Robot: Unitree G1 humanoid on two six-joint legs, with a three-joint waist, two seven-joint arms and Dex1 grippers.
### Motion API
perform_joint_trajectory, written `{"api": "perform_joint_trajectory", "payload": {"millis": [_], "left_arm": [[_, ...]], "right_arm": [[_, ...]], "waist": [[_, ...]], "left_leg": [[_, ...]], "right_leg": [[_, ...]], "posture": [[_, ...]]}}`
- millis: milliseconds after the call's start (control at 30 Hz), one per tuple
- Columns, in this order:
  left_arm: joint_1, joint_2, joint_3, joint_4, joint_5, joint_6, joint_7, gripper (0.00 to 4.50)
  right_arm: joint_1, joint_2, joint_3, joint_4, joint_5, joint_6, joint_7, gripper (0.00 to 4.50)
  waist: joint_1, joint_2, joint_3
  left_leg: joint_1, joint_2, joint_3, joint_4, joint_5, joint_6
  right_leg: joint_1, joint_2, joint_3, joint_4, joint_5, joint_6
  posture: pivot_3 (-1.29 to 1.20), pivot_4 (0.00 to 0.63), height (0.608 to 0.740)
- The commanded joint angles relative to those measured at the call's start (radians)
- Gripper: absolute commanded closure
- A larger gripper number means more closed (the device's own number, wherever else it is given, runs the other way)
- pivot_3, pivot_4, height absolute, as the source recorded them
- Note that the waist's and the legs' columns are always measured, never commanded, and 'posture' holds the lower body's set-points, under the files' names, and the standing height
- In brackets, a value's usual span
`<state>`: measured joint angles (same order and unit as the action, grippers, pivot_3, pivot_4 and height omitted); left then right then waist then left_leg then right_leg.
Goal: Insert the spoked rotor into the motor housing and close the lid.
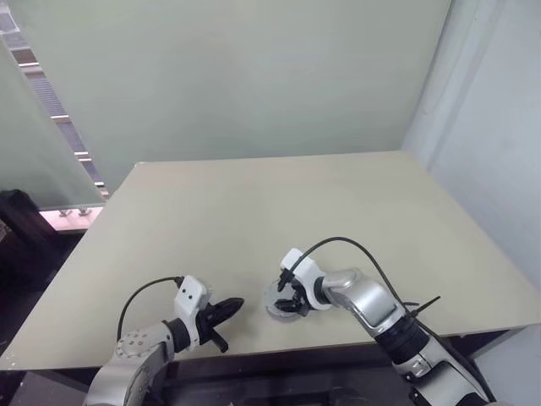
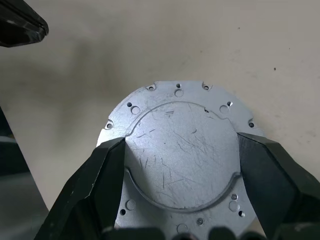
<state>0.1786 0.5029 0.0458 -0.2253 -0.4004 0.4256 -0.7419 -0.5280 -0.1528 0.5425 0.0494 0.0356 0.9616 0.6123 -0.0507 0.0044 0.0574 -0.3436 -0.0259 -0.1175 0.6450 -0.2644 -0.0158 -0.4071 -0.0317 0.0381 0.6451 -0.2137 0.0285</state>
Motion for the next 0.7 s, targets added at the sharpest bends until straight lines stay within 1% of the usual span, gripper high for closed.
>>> {"api": "perform_joint_trajectory", "payload": {"millis": [33,300,533,700], "left_arm": [[-0.006,0.007,0.004,-0.039,-0.004,-0.001,0.002,4.5],[-0.005,0.001,0.001,-0.044,-0.006,0.002,0.009,4.5],[-0.015,-0.007,-0.008,-0.036,-0.003,0.001,0.013,4.5],[-0.07,-0.021,-0.077,-0.012,0.048,-0.015,0.026,4.5]], "right_arm": [[-0.015,0.003,0.02,-0.013,-0.023,0.022,-0.027,1.28],[-0.013,0.015,0.049,-0.026,-0.029,0.075,-0.053,1.28],[-0.02,-0.003,0.08,-0.032,-0.027,0.105,-0.036,1.28],[-0.029,-0.02,0.081,-0.028,-0.024,0.103,-0.023,1.28]], "waist": [[0.0,0.0,0.0],[0.0,0.0,0.0],[0.0,0.0,0.0],[0.001,0.0,0.0]], "left_leg": [[0.0,0.0,0.0,0.0,0.0,0.0],[0.001,0.0,0.0,0.0,0.0,0.0],[0.001,0.0,0.0,0.0,0.0,0.0],[0.001,0.0,0.0,0.0,0.0,0.0]], "right_leg": [[0.0,0.0,0.0,0.0,0.0,0.0],[0.0,0.0,0.0,0.0,-0.001,-0.002],[0.0,0.0,0.0,0.0,-0.001,-0.002],[0.0,0.0,0.0,0.0,-0.001,-0.001]], "posture": [[0.0,0.0,0.74],[0.0,0.0,0.74],[0.0,0.0,0.74],[0.0,0.0,0.74]]}}
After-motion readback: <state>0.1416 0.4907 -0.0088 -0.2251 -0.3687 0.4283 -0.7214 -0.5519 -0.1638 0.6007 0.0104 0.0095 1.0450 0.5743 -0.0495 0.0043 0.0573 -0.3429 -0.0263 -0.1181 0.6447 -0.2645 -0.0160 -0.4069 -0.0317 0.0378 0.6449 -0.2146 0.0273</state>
